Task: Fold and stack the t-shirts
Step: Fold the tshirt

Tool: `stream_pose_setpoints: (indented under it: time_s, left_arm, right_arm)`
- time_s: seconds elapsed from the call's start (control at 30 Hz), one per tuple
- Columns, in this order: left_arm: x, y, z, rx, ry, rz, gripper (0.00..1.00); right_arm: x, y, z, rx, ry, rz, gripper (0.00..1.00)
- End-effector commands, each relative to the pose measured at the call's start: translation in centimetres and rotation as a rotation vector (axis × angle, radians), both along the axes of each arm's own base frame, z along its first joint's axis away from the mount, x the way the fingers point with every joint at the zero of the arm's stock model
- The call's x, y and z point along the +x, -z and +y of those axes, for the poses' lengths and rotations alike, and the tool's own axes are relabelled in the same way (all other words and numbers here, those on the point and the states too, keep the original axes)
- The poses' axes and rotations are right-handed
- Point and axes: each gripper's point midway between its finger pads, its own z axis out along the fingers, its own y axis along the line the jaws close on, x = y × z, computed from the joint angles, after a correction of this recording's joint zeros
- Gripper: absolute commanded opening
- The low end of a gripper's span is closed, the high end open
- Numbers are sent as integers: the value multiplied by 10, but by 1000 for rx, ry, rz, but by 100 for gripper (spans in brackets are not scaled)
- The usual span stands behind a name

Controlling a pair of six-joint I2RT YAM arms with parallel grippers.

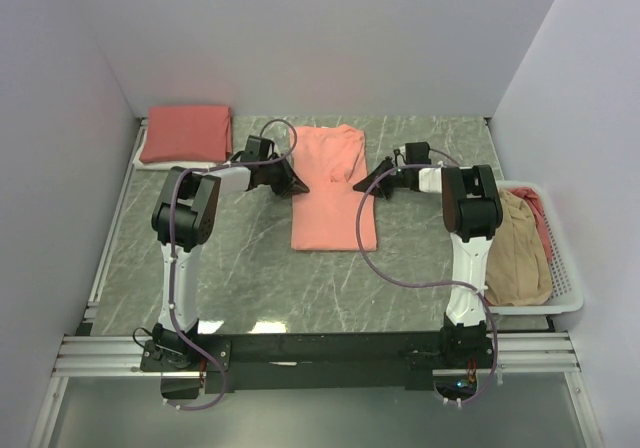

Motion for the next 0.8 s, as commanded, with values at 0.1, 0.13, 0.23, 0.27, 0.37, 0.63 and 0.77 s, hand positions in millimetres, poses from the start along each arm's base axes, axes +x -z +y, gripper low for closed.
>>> stream_pose_setpoints:
  time_s: [0.1,0.13,0.23,0.27,0.37,0.63,0.77]
  left_arm:
    - [2,12,18,54,-31,27,6]
    - [2,10,19,54,-29,24,6]
    - [8,-8,19,39,-18,-9,6]
    - [11,-19,19,30,-14,-29,7]
    - [19,-51,18,17,-2,-93,14]
    - [1,-111,34,42,-61,-179,30]
    - [-44,-113,47,48,-108,-207,41]
  right_arm:
    - [15,-11,-16,-8,29,-44,8]
    - [20,-18,-20,-19,43,-64,8]
    - [27,-33,-40,-71,92,-93,8]
    - [26,-35,-46,-85,109,-87,9]
    - [26,-53,-53,-123,119,-125,9]
    - [-19,-80,-61,-238,145,-184,10]
    - [-66,-75,-49,-238,130,-205,10]
